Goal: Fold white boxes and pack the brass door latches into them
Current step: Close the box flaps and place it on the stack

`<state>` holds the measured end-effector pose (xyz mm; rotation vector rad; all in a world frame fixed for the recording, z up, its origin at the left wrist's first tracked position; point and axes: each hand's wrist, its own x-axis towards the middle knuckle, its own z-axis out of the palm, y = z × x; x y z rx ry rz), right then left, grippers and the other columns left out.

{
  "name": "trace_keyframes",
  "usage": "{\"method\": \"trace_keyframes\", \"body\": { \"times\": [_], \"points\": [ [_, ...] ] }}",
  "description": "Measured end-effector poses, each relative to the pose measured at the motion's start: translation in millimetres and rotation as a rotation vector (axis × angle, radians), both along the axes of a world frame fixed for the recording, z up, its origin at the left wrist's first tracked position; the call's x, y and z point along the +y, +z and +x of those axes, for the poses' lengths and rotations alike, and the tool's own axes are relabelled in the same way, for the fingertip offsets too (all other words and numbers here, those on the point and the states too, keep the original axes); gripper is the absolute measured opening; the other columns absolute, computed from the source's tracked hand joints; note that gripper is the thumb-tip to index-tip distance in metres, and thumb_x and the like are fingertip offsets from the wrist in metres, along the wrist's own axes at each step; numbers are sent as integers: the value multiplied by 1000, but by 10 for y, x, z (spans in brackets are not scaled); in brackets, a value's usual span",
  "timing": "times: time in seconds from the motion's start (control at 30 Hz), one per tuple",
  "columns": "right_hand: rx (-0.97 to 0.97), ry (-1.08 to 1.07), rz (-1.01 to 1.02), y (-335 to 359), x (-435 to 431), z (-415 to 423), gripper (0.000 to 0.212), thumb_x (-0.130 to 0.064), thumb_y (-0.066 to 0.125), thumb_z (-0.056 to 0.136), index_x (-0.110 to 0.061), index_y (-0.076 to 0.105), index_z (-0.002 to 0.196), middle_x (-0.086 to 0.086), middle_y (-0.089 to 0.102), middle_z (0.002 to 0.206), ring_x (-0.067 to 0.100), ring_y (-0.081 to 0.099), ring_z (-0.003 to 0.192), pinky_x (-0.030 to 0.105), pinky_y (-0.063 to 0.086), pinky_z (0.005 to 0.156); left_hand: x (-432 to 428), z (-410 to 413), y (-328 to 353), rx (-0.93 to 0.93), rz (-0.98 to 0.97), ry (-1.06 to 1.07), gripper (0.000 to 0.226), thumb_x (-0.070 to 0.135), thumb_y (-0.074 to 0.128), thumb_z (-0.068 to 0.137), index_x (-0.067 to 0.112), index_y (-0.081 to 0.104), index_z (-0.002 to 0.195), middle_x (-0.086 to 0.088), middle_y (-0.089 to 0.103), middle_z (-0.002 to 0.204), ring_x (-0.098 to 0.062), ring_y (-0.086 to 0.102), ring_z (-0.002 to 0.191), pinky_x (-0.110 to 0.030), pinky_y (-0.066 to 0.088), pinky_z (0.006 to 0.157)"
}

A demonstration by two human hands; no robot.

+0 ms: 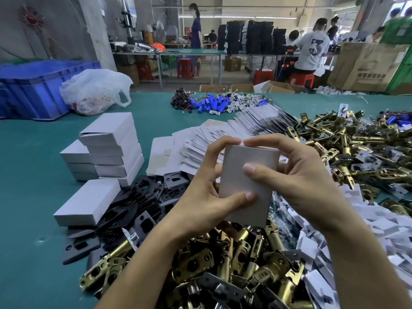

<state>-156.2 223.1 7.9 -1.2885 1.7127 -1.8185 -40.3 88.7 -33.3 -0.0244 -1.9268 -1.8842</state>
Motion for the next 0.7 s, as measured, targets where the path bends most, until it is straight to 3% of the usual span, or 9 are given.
{"method": "trace_keyframes", "body": {
  "times": [0.1, 0.27, 0.33, 0.43, 0.53, 0.63, 0.7],
  "points": [
    [-38, -93, -67, -17, -53, 35, 36, -24, 78, 67, -22, 71, 102, 2, 70, 101, 27, 75, 78, 42, 62, 59, -18, -2, 18, 21, -40, 81, 64, 16, 72, 90, 60, 42, 125, -2, 72, 103, -33, 76, 81, -37, 60, 51],
    [-55, -111, -89, -40, -61, 10, 27, -18, 76, 68, -17, 74, 95, 0, 75, 82, 23, 74, 67, 37, 62, 59, 0, 10, 32, -32, -20, 31, 49, 32, 63, 95, 62, 39, 125, 1, 70, 106, -32, 75, 84, -32, 59, 52],
    [-53, -119, -85, -33, -39, -19, 25, -22, 73, 71, -16, 75, 95, 0, 74, 78, 20, 70, 64, 34, 61, 57, -8, 26, 47, -65, -4, 25, 46, 33, 63, 95, 60, 41, 125, 5, 71, 100, -31, 76, 81, -35, 58, 47],
    [-23, -104, 8, -13, 0, -50, 33, -37, 68, 72, -26, 74, 103, 0, 72, 90, 20, 71, 70, 33, 60, 53, -25, 36, 68, -95, 23, 42, 50, 32, 66, 96, 59, 41, 130, 1, 70, 100, -35, 75, 83, -45, 58, 46],
    [-59, -81, 67, -23, -5, -63, 37, -38, 67, 73, -36, 70, 110, 7, 72, 95, 26, 73, 74, 36, 60, 53, -41, 8, 66, -87, -5, 146, 60, 39, 71, 87, 67, 39, 130, -6, 70, 111, -32, 75, 89, -42, 62, 57],
    [-141, -140, 0, -16, -17, -60, 36, -33, 68, 75, -29, 69, 111, 13, 71, 90, 24, 72, 70, 37, 58, 51, -92, -15, 60, -107, 48, 215, 70, 46, 81, 72, 62, 43, 128, -8, 70, 122, -30, 75, 96, -48, 63, 77],
    [-181, -188, -33, -20, -20, -61, 34, -32, 68, 78, -27, 67, 112, 10, 72, 88, 22, 73, 69, 37, 58, 51, -98, -5, 61, -145, 1, 228, 61, 50, 80, 65, 55, 53, 120, -5, 71, 117, -26, 76, 93, -46, 63, 76]
  ]
}}
